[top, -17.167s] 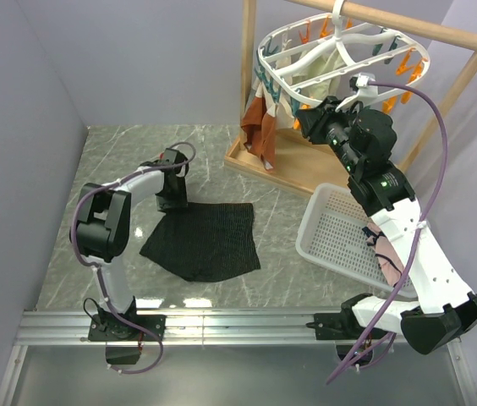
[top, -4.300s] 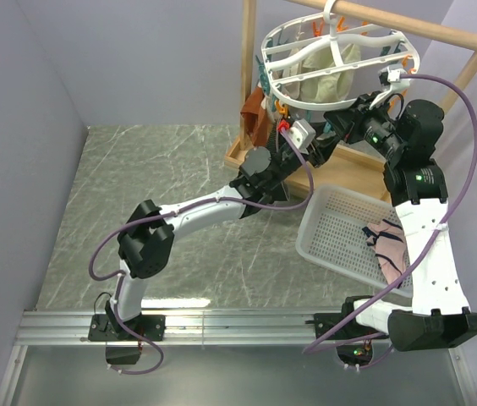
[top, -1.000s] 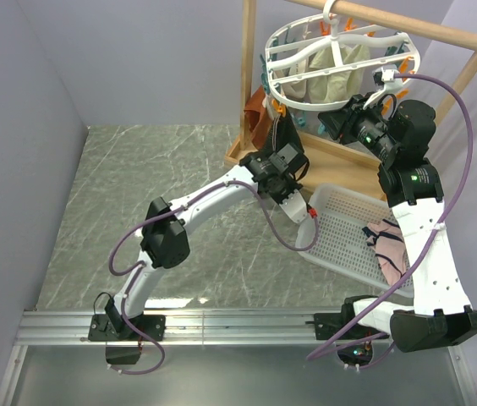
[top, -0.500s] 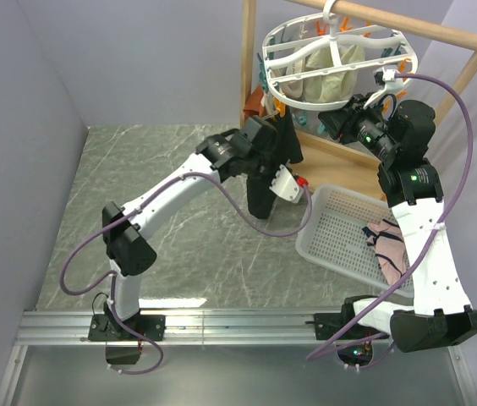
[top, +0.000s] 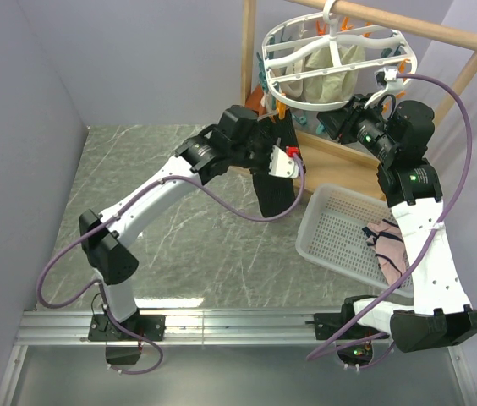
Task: Clip the underwear to the hanger
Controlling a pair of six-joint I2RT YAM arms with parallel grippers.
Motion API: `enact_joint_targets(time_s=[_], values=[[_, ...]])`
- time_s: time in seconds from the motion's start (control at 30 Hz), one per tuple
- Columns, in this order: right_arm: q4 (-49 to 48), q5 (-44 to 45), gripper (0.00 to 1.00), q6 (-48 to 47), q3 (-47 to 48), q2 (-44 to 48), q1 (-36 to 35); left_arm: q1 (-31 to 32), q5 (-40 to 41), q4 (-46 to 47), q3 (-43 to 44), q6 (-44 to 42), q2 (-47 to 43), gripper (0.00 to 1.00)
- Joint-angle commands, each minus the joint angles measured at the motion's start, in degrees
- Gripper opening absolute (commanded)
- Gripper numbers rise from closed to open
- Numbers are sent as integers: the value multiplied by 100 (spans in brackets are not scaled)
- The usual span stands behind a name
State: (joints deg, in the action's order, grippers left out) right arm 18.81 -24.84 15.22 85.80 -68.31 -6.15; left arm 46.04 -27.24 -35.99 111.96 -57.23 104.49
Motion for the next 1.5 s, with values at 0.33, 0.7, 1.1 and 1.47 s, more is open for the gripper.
enact_joint_targets(time_s=[0.33,0.7,1.1,1.47], values=[[-246,-100,0,235,-81,38,-44,54,360,2192,-465,1004,-553,0],[-307,-162,0,262,-107,20,-44,80,395,2281,-96,1171,-298,0],[-352,-153,0,192,-213,64,-44,133,325,2342,89,1250,-139,0],[-386,-91,0,182,-222,90,-53,124,360,2395,106,1267,-130,0]])
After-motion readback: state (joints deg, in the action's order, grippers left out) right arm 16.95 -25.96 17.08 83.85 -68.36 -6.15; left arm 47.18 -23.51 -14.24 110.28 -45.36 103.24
